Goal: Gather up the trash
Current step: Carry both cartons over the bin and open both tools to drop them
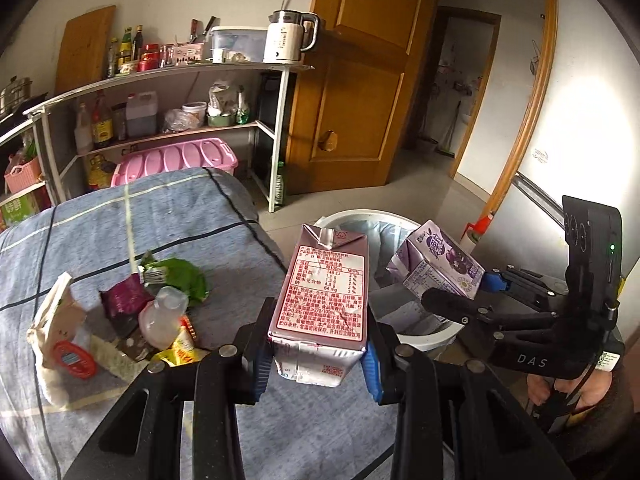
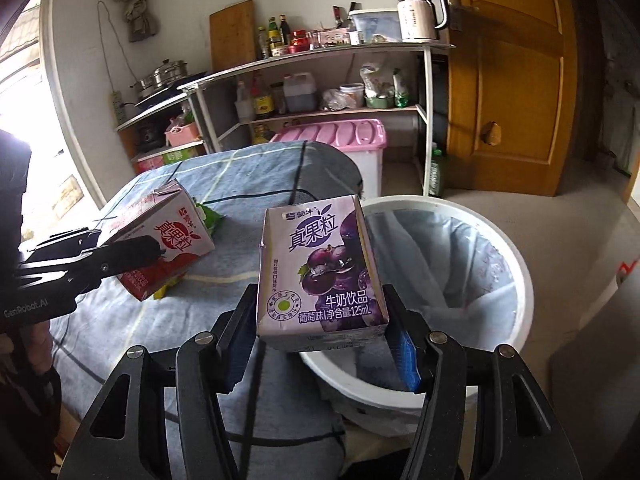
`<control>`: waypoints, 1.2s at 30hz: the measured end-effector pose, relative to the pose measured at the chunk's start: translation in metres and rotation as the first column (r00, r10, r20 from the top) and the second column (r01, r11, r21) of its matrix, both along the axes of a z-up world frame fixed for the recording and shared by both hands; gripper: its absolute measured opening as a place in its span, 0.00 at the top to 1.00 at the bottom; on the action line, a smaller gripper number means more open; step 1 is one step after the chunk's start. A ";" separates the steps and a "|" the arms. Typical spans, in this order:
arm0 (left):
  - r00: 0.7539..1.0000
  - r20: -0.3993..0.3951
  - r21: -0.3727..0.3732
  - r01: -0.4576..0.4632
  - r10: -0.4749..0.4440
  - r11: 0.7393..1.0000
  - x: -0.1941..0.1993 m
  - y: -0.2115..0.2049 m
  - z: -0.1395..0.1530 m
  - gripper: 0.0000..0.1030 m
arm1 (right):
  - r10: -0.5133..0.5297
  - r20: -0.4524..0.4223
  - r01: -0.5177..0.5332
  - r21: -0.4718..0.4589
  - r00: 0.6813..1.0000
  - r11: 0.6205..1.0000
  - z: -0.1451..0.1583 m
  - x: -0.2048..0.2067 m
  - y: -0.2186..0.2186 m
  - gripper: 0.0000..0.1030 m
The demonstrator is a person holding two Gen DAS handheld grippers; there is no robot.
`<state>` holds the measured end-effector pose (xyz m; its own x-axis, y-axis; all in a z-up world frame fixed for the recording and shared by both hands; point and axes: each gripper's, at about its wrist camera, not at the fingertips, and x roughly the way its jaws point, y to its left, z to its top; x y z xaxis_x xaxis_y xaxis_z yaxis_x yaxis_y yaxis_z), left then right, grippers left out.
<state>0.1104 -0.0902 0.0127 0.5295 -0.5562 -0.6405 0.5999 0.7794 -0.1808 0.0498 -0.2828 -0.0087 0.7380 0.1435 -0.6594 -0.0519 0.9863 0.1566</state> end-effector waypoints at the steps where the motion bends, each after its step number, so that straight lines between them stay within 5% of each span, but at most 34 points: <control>1: 1.000 -0.005 -0.002 0.010 -0.010 1.000 0.003 -0.008 -0.001 0.64 | -0.013 -0.003 0.013 -0.003 1.000 1.000 -0.001 0.000 -0.006 0.42; 21: 0.988 -0.099 0.060 0.121 -0.115 0.991 0.036 -0.115 -0.040 0.64 | -0.160 -0.162 0.145 -0.099 0.974 0.984 -0.048 0.030 -0.087 0.42; 24: 0.987 -0.117 0.058 0.122 -0.115 0.991 0.039 -0.119 -0.045 0.62 | -0.176 -0.164 0.160 -0.102 0.971 0.982 -0.052 0.030 -0.092 0.41; 26: 0.989 -0.097 0.065 0.122 -0.115 0.990 0.038 -0.121 -0.045 0.57 | -0.184 -0.160 0.171 -0.091 0.970 0.981 -0.053 0.029 -0.094 0.31; 36: 0.995 -0.078 0.053 0.072 -0.068 0.996 0.031 -0.102 -0.035 0.54 | -0.201 -0.123 0.193 -0.076 0.972 0.978 -0.043 0.021 -0.086 0.31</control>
